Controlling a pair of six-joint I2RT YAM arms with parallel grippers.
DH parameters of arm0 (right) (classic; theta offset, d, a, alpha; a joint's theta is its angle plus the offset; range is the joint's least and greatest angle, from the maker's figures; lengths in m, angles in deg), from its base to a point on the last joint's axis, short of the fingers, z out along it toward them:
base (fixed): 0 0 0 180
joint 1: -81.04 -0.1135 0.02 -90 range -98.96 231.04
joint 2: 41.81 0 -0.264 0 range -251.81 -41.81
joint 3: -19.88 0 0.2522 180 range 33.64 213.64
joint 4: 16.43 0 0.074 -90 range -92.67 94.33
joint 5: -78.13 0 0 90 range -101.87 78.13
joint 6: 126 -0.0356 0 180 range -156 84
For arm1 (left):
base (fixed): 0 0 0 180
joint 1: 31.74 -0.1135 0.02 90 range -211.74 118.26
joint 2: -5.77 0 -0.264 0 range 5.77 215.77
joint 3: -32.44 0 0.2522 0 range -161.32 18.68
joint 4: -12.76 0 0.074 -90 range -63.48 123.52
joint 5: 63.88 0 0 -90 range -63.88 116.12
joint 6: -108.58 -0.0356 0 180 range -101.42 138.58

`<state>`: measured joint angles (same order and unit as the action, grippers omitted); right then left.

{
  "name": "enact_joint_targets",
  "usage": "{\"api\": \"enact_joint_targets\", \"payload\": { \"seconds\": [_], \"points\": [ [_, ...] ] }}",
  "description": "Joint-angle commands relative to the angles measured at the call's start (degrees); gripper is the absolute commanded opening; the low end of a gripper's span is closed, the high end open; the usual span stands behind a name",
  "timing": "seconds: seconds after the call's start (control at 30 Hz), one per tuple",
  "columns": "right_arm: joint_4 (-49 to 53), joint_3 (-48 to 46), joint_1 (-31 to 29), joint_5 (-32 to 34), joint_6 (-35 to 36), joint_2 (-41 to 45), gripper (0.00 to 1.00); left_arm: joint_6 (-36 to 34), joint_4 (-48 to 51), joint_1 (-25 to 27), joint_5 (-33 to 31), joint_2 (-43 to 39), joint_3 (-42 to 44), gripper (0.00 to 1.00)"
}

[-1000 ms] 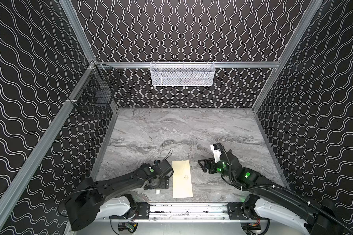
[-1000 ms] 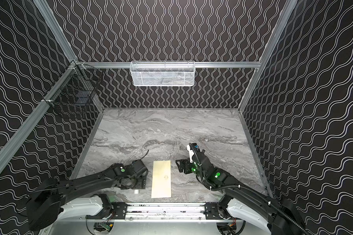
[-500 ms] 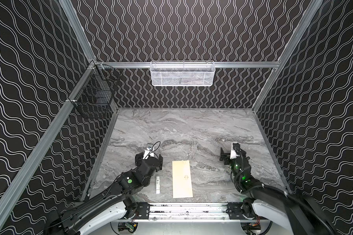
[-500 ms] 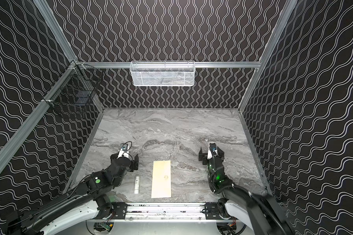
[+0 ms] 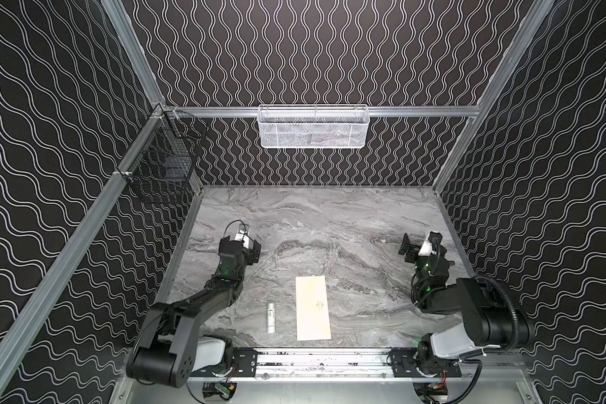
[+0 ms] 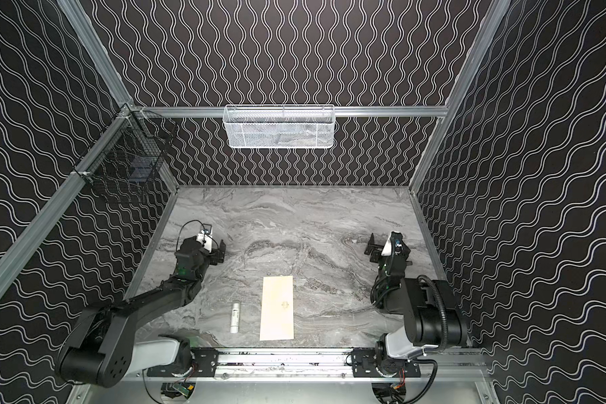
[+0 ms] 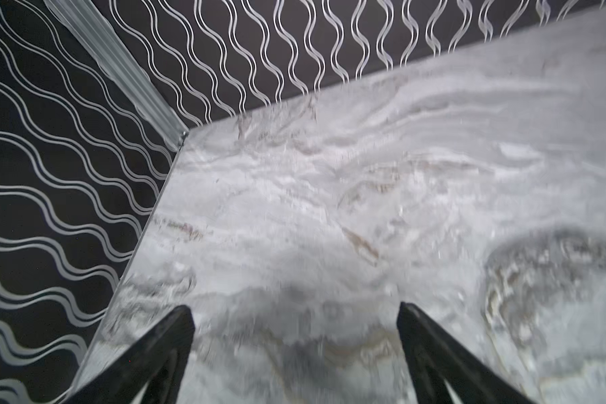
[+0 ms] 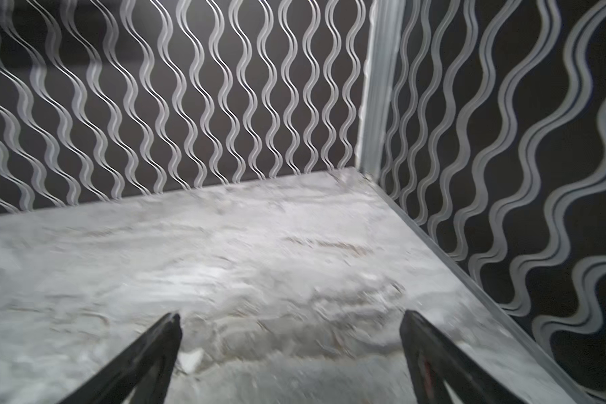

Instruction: Place the letter into the envelope and seal it

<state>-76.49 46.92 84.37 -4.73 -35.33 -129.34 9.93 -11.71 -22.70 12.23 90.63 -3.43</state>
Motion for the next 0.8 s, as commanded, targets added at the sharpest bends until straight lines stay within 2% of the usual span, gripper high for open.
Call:
{"api": "enact_joint_targets", "payload": {
  "seconds": [0.0,0.07,0.1,0.13,0.17,0.27,0.37,0.47,0.57,0.67,0.77],
  "points": [
    [6.2,2.3,-0.4,-4.2,-0.5,-1.3,1.00,3.7,-14.8,-3.1,5.9,4.4,0.8,0.94],
    [12.7,3.3,-0.4,-3.9,-0.9,1.1,1.00,5.2,-18.9,-4.5,5.9,8.9,1.1,0.96],
    [9.6,2.6,-0.4,-4.0,-0.7,0.2,1.00,4.6,-21.4,-4.6,6.3,11.0,0.6,0.99],
    [5.0,1.6,-0.4,-4.4,-0.6,-1.2,1.00,5.1,-18.0,-4.8,7.2,10.4,-0.2,0.99],
    [4.8,1.6,-0.3,-4.3,-0.6,-1.3,1.00,5.3,-16.7,-5.2,7.7,10.5,-0.9,0.99],
    [11.4,3.1,-0.3,-4.1,-0.9,0.4,1.00,5.4,-16.4,-5.5,7.8,11.6,-1.8,0.99],
    [5.5,2.1,-0.3,-4.8,-0.6,-1.6,1.00,5.9,-16.6,-6.2,9.1,11.7,-1.8,0.99],
    [13.2,4.9,-0.3,-6.5,-0.3,-0.8,1.00,5.6,-17.2,-6.3,8.7,11.8,-1.7,0.99],
    [8.9,3.9,-0.3,-7.0,-0.3,-2.0,1.00,5.5,-18.0,-6.2,8.6,11.5,-1.2,0.99],
    [11.6,4.4,0.1,-7.2,-0.8,-1.2,1.00,5.4,-19.3,-6.2,8.8,10.9,-0.2,0.99],
    [7.6,2.4,0.4,-7.6,-0.9,-0.9,1.00,5.1,-20.0,-5.8,8.4,10.4,0.4,0.99]
  ]
}}
